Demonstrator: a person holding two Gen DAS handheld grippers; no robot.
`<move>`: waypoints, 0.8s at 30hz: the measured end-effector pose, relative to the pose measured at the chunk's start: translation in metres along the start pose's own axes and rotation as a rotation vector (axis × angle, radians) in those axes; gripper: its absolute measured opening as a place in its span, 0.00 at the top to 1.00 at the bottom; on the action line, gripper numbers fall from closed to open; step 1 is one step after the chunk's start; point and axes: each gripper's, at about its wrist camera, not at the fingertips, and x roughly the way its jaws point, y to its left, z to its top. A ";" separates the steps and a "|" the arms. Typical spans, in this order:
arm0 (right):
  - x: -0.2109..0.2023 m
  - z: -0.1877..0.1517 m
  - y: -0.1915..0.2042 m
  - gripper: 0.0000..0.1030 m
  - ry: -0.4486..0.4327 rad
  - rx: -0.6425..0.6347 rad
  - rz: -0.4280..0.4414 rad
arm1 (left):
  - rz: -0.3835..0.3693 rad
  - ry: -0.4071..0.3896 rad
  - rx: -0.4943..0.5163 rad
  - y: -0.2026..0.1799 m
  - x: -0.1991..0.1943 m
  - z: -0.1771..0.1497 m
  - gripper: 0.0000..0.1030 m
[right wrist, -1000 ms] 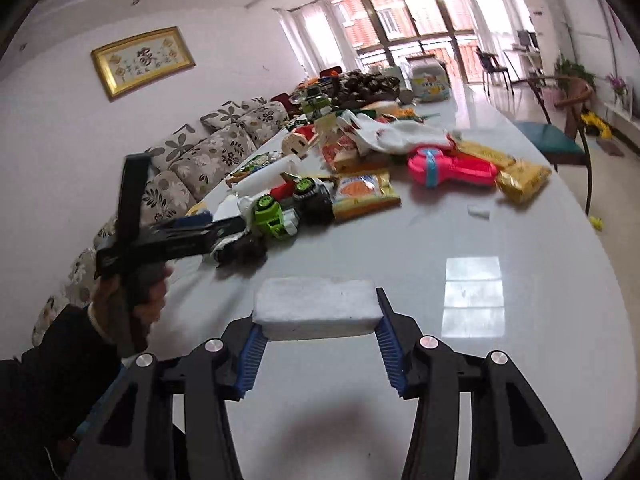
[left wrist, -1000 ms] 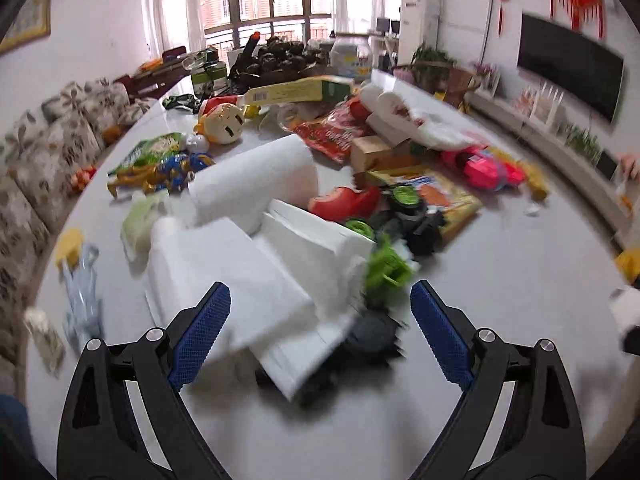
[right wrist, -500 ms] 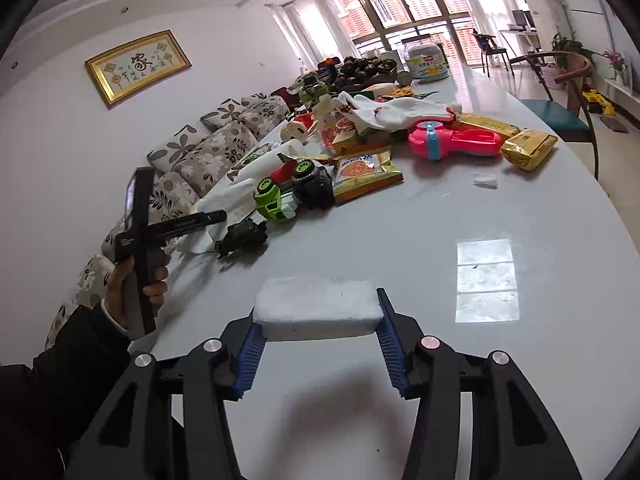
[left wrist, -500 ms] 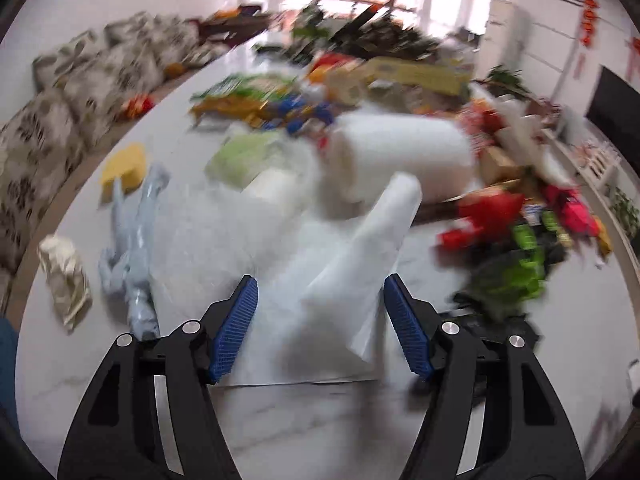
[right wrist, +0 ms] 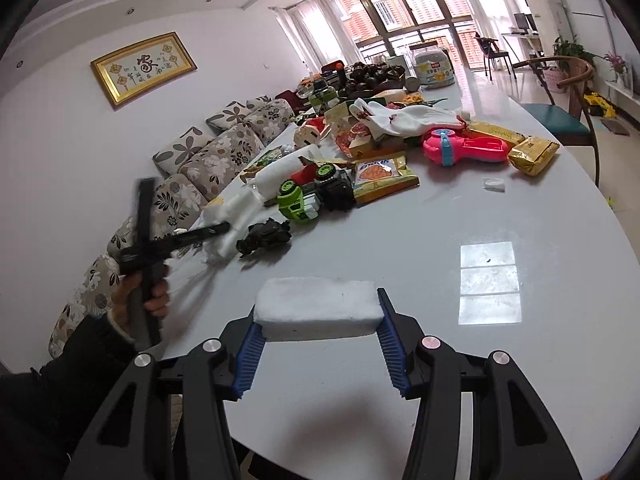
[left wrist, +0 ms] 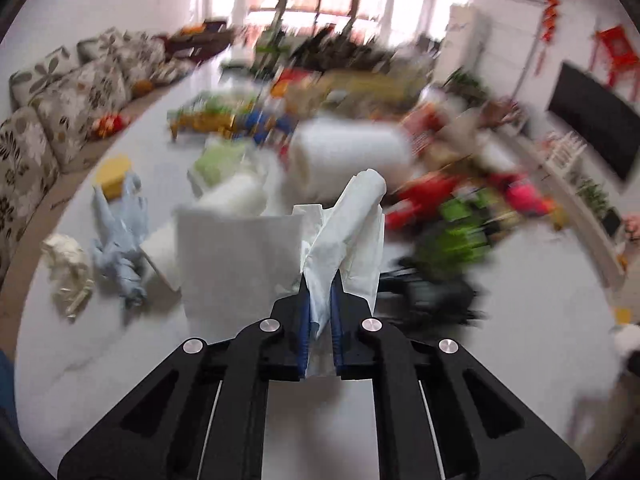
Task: Collect trash
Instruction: 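Lower the sponge block and tissue into the bin and open both grippers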
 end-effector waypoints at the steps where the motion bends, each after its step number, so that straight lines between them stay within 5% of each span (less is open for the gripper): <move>1: -0.004 0.000 0.006 0.50 -0.006 -0.008 0.005 | -0.024 -0.049 0.001 -0.004 -0.027 0.001 0.92; 7: -0.025 -0.002 0.038 0.50 -0.041 -0.056 0.064 | -0.110 -0.328 0.082 -0.025 -0.181 -0.006 0.92; 11: -0.032 -0.013 0.058 0.50 -0.037 -0.088 0.097 | -0.102 -0.383 0.163 -0.037 -0.242 -0.035 0.92; 15: -0.030 -0.038 0.071 0.50 0.024 -0.113 0.142 | -0.112 -0.276 0.197 -0.047 -0.242 -0.087 0.92; 19: -0.015 -0.086 0.078 0.50 0.177 -0.162 0.167 | -0.143 -0.018 0.226 -0.055 -0.193 -0.177 0.92; 24: 0.024 -0.156 0.080 0.50 0.436 -0.199 0.188 | -0.190 0.308 0.139 -0.041 -0.105 -0.268 0.92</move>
